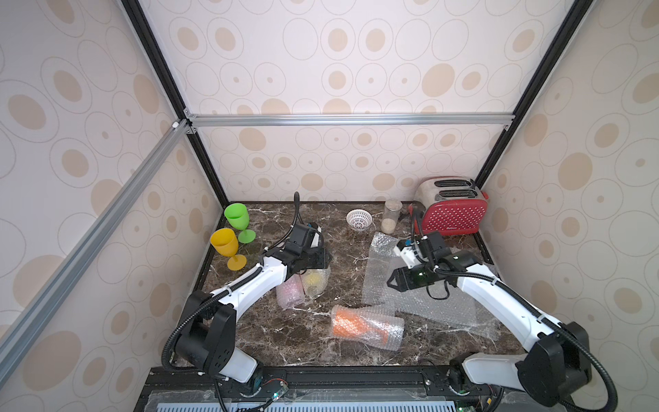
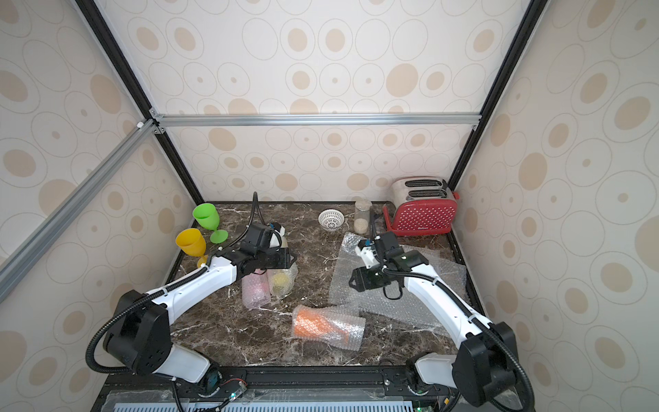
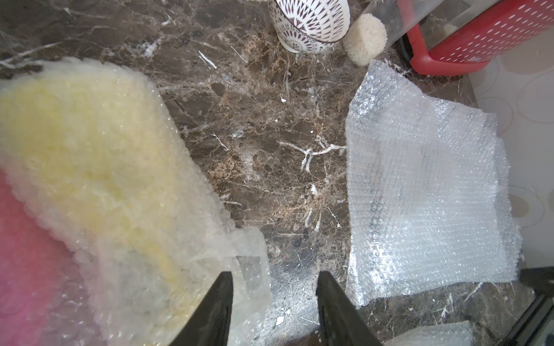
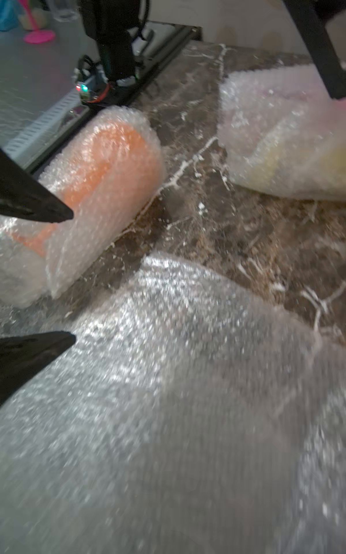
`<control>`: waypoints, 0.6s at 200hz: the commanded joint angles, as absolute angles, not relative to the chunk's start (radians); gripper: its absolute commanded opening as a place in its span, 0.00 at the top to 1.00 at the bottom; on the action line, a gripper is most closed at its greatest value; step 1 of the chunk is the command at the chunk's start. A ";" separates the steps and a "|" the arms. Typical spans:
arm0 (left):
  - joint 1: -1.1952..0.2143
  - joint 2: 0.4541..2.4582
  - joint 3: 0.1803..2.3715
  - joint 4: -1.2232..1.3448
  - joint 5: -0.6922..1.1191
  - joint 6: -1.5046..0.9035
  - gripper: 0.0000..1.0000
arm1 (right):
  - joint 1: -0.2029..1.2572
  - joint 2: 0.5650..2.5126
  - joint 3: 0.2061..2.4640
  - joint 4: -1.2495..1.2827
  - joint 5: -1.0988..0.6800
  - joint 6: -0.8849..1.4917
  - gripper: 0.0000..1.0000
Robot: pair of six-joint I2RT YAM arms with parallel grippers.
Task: Unpack wine glasses from bubble wrap
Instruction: Adjust the bubble wrap on the bubble wrap, then unwrap the bubble wrap at the center of the board.
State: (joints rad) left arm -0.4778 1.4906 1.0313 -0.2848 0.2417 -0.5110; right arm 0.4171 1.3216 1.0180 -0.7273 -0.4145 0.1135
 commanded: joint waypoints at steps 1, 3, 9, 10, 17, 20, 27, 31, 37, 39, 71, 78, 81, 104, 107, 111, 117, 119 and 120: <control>-0.487 1.454 1.016 -0.282 0.238 -0.544 0.53 | 0.460 1.382 1.044 -0.700 -0.523 0.010 0.40; -0.486 1.452 1.014 -0.282 0.237 -0.544 0.53 | 0.466 1.388 1.048 -0.702 -0.525 0.003 0.40; -0.486 1.448 1.011 -0.284 0.236 -0.546 0.53 | 0.484 1.404 1.056 -0.707 -0.529 -0.017 0.40; -0.486 1.447 1.009 -0.283 0.236 -0.546 0.53 | 0.486 1.408 1.057 -0.710 -0.529 -0.022 0.40; -0.486 1.442 1.005 -0.284 0.235 -0.548 0.53 | 0.503 1.427 1.068 -0.725 -0.530 -0.046 0.40; -0.486 1.440 1.005 -0.284 0.232 -0.549 0.53 | 0.509 1.441 1.074 -0.731 -0.531 -0.056 0.40; -0.486 1.436 0.998 -0.285 0.228 -0.551 0.53 | 0.519 1.460 1.085 -0.749 -0.539 -0.076 0.40; -0.486 1.433 0.995 -0.285 0.228 -0.553 0.53 | 0.522 1.472 1.089 -0.758 -0.542 -0.085 0.41; -0.486 1.429 0.990 -0.285 0.227 -0.556 0.53 | 0.526 1.487 1.091 -0.766 -0.542 -0.098 0.41; -0.487 1.428 0.988 -0.283 0.227 -0.557 0.53 | 0.528 1.491 1.092 -0.768 -0.541 -0.101 0.41; -0.486 1.417 0.962 -0.265 0.231 -0.574 0.53 | 0.535 1.557 1.100 -0.796 -0.583 -0.150 0.42; -0.486 1.417 0.961 -0.265 0.232 -0.575 0.53 | 0.539 1.571 1.104 -0.805 -0.594 -0.157 0.42; -0.486 1.417 0.959 -0.265 0.230 -0.575 0.53 | 0.541 1.575 1.106 -0.807 -0.597 -0.159 0.42; -0.486 1.420 0.959 -0.262 0.227 -0.575 0.53 | 0.559 1.605 1.105 -0.806 -0.621 -0.159 0.44; -0.487 1.422 0.960 -0.263 0.228 -0.575 0.53 | 0.561 1.609 1.105 -0.804 -0.622 -0.156 0.45; -0.486 1.422 0.961 -0.262 0.229 -0.574 0.53 | 0.564 1.615 1.104 -0.802 -0.623 -0.152 0.45; -0.486 1.425 0.960 -0.262 0.230 -0.574 0.53 | 0.567 1.623 1.103 -0.801 -0.625 -0.148 0.46; -0.486 1.425 0.960 -0.262 0.230 -0.574 0.53 | 0.568 1.626 1.103 -0.800 -0.626 -0.148 0.46; -0.486 1.425 0.961 -0.262 0.230 -0.574 0.53 | 0.569 1.627 1.103 -0.800 -0.627 -0.148 0.46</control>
State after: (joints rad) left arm -0.4782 1.4357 0.9558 -0.2749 0.2379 -0.5613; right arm 0.5484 1.5990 1.0836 -0.7719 -0.5823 -0.1181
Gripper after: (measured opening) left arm 0.469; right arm 0.549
